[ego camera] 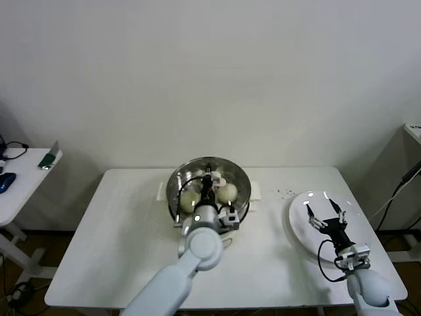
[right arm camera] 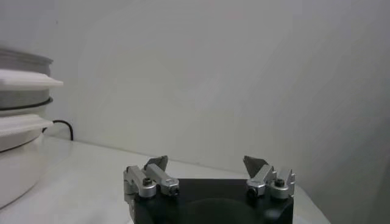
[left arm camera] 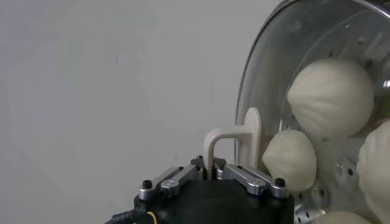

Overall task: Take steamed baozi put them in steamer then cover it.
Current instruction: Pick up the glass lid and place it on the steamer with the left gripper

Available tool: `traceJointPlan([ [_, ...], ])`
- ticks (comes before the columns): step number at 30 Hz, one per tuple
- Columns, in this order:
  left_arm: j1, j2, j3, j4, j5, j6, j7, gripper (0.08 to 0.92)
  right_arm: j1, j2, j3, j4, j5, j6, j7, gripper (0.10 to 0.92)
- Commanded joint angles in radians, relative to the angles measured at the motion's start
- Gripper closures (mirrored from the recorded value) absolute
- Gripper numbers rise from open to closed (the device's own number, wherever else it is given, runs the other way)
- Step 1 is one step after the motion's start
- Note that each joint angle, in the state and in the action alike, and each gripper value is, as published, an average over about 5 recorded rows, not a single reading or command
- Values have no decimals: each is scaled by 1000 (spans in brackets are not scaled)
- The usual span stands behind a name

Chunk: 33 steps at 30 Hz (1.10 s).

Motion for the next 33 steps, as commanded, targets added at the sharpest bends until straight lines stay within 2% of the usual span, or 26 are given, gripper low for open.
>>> traceJointPlan([
  [1,-2,-3,4,13,-10,50,-16,846,0,-1,2,2,0,0,-1,203],
  [12,20,12,-1,-7,-13,50,-14,846,1,2,2,4,-2,-1,-7,203],
  [15,26,27,1,-39,-18,50,-8,820,1,1,3,6,-2,-10,-6,203],
  [23,63,96,-10,-162,-61,50,-8,599,-8,-11,6,36,-26,-99,26,203],
  [28,129,143,-41,-274,-91,50,-6,460,-11,-16,7,48,-35,-133,17,203],
  [33,221,188,-70,-371,-145,50,-47,330,-11,-15,2,63,-28,-157,25,203],
])
